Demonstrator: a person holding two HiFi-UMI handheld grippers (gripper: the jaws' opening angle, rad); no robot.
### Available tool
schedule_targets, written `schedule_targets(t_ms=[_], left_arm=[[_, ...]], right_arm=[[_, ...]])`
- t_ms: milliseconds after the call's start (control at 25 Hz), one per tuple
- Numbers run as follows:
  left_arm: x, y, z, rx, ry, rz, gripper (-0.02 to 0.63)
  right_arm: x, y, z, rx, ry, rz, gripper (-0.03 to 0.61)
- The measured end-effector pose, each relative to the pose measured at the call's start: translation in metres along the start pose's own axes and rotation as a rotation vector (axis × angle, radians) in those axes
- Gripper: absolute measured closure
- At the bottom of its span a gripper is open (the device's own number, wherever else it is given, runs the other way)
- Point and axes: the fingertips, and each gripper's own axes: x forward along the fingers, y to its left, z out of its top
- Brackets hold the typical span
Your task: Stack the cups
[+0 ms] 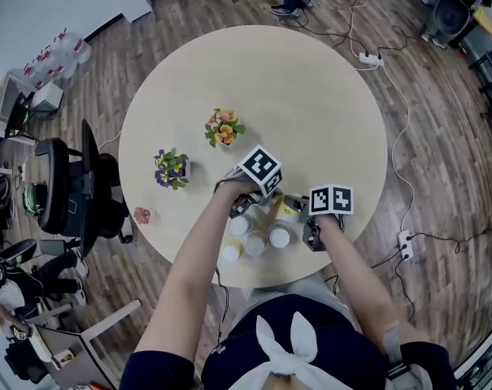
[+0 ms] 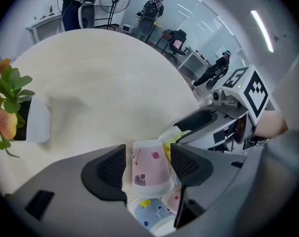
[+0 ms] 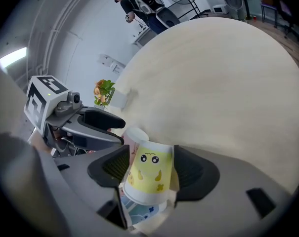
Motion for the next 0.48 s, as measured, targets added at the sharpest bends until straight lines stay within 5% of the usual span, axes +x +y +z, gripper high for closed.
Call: schedule_targets(t_ms=[480], left_arm=[[0.022,0.001,-0.008,0.01,0.05,0.03,0.341]], right_arm=[[0.01,-0.002,-0.004,0.072,0.042,0.053,0.326]])
